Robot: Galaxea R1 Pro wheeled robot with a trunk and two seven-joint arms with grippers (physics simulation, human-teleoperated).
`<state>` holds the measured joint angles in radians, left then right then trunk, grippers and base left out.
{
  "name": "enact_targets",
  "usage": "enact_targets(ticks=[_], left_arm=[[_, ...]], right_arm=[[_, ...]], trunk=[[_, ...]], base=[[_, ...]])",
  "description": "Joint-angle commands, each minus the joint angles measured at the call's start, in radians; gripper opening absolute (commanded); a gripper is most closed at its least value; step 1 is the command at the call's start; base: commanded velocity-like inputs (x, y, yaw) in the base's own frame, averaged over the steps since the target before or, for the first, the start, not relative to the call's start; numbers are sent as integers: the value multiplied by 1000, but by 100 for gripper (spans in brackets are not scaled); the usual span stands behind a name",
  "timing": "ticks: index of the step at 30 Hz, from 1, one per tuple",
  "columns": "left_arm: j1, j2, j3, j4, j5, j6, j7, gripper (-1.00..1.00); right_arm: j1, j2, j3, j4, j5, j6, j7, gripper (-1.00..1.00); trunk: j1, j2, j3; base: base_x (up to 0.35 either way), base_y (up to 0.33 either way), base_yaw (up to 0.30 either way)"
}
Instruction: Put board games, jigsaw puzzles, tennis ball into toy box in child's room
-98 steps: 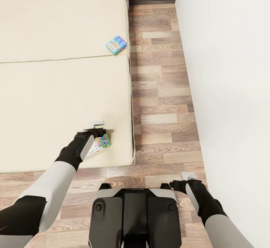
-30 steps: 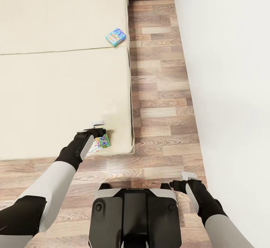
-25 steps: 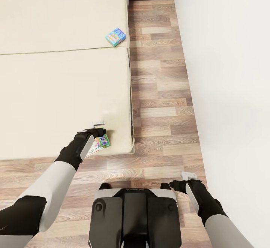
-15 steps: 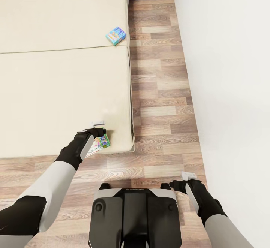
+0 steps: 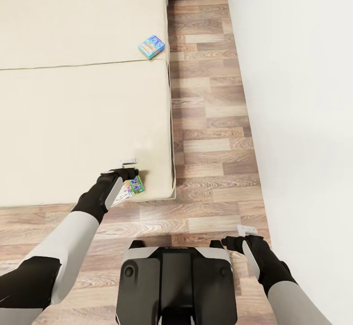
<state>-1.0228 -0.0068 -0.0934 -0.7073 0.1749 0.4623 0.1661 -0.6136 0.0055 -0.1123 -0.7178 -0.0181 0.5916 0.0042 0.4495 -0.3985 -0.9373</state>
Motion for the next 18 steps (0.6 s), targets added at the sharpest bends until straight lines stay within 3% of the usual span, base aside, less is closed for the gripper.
enact_targets(ticks=[1, 8, 18], left_arm=[[0, 1, -4, -1, 11, 4, 9, 100], [0, 1, -4, -1, 11, 4, 9, 100], [0, 1, -2, -1, 11, 3, 9, 100]], right_arm=[[0, 1, -3, -2, -2, 5, 0, 100], [0, 1, -3, -2, -2, 5, 0, 100], [0, 1, -3, -2, -2, 5, 0, 100]], trunk=[[0, -1, -1], [0, -1, -1], [0, -1, -1]], base=[[-87, 0, 0], [-114, 0, 0], [-15, 0, 0]])
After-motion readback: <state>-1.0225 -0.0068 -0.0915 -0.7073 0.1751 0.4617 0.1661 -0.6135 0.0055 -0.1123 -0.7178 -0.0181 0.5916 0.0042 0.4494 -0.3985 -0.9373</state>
